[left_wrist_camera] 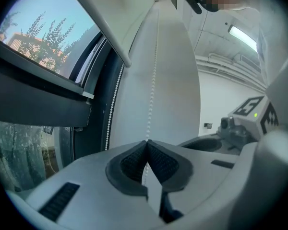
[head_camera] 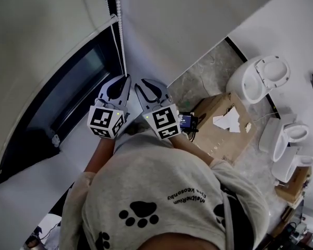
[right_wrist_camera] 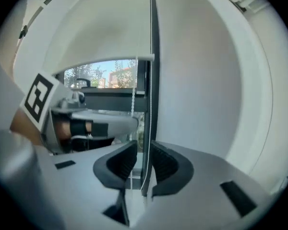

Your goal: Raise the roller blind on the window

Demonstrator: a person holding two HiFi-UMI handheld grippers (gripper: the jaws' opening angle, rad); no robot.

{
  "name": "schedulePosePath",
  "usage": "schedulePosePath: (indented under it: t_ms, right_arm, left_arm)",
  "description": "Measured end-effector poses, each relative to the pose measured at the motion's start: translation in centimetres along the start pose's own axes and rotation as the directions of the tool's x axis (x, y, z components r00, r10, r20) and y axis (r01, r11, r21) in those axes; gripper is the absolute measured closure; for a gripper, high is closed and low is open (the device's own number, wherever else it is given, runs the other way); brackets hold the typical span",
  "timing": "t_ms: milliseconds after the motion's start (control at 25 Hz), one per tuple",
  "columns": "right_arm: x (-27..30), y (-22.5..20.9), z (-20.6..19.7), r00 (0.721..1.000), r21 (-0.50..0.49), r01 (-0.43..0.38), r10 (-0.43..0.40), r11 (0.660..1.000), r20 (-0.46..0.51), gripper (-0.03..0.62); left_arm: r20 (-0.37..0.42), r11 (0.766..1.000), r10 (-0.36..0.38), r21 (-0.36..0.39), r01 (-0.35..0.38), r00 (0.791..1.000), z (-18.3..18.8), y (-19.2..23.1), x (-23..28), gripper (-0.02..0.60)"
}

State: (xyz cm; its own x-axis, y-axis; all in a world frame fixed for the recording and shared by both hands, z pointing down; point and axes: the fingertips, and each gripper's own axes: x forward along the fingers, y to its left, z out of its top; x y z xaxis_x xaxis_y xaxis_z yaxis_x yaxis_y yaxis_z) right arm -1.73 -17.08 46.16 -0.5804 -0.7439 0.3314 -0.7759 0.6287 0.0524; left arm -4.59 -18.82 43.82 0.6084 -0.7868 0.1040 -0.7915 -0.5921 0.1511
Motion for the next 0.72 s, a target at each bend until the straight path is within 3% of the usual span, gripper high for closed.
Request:
schedulePosePath:
  t_ms: [120,400,720]
  right_arm:
    - [-1.8,0.2,4.6,0.995,0.012,-0.011,0.01,1.0,0.104,0.5]
    - [-2.3,1.1,16.0,0.949,-0.023,-0.093,0.096,0.995,0.3,0.502]
    - [-2.3,1.2,20.4,0.935,-0.06,-0.113,0.126,0.992,0.332,0.57]
  left_arm:
    - [0.001,1.0,-0.001,0.005,0.001,1.0,0.0,0.0,-0.2,0.574]
    - [0.004,1.0,-0.003,0.008,0.003,1.0,0.1,0.0,-0.5,0.574]
    - [0.007,1.0,-0.017,0.012,0.017,1.0,0.1,-0.4,-0.3,0.574]
